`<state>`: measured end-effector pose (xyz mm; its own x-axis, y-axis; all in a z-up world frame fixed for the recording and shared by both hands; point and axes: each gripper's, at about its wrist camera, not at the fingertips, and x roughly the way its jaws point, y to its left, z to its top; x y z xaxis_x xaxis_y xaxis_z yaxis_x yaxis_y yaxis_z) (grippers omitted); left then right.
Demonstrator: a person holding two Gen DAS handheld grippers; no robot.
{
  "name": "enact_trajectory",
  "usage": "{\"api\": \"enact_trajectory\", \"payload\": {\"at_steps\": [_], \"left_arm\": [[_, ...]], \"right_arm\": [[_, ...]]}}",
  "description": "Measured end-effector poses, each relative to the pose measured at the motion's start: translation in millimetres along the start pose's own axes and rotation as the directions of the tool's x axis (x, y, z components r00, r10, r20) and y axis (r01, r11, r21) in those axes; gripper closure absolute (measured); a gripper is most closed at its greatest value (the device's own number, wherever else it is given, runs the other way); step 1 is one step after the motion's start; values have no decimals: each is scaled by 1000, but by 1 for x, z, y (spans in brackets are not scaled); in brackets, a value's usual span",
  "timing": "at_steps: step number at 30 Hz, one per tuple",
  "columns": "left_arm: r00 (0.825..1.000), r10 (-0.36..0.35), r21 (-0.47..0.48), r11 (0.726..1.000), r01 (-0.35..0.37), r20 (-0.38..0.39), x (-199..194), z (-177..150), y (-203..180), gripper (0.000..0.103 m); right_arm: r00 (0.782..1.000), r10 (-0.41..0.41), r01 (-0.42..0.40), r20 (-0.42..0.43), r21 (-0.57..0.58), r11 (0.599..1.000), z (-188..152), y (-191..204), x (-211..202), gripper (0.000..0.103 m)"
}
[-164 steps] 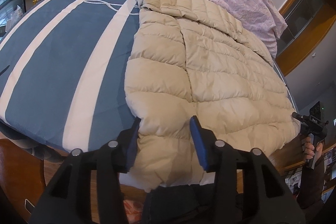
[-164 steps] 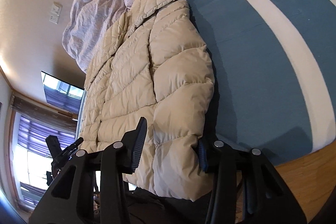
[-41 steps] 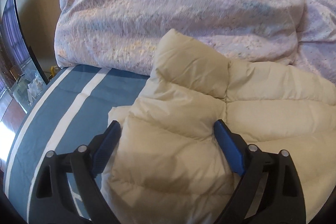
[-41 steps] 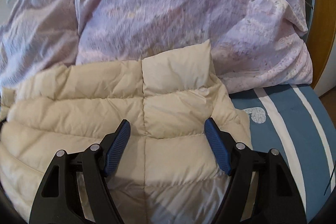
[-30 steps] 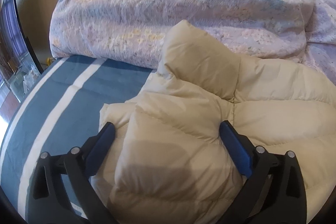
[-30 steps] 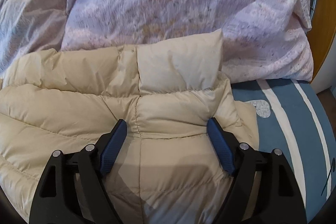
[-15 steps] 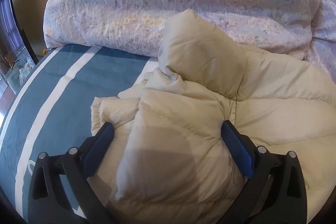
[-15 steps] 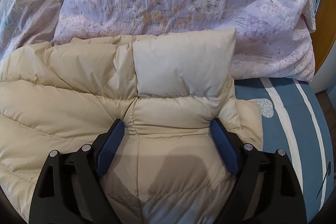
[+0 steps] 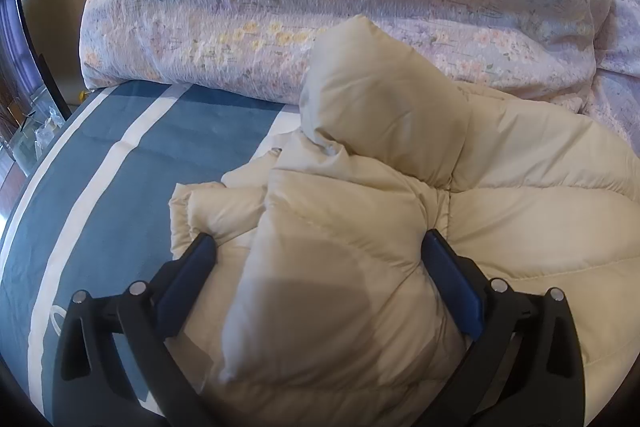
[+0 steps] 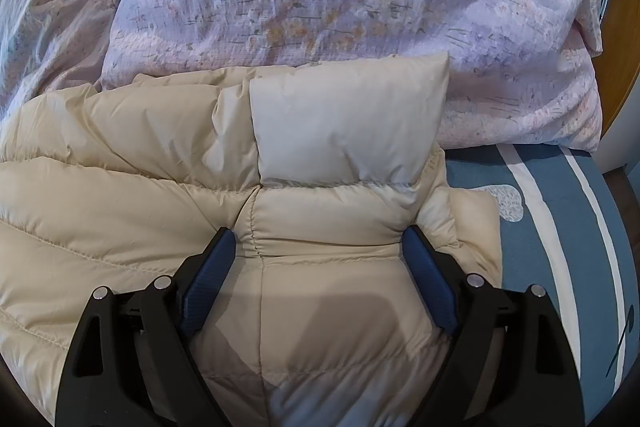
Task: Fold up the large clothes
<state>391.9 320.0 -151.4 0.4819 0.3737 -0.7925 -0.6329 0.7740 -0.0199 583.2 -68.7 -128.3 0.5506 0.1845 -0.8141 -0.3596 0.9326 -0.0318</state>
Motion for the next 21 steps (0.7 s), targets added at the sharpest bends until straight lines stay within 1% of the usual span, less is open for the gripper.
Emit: {"api": "enact_trajectory", "payload": {"at_steps": [11, 21], "left_arm": [[1000, 0, 1, 1000, 0, -2, -1, 0, -1, 2], [1000, -2, -4, 1000, 2, -5, 2, 1, 1, 2]], "right_arm": [[1000, -7, 7, 1, -2, 1000, -2, -1, 0, 15], [998, -66, 66, -4, -11, 998, -1, 7, 5, 9]]}}
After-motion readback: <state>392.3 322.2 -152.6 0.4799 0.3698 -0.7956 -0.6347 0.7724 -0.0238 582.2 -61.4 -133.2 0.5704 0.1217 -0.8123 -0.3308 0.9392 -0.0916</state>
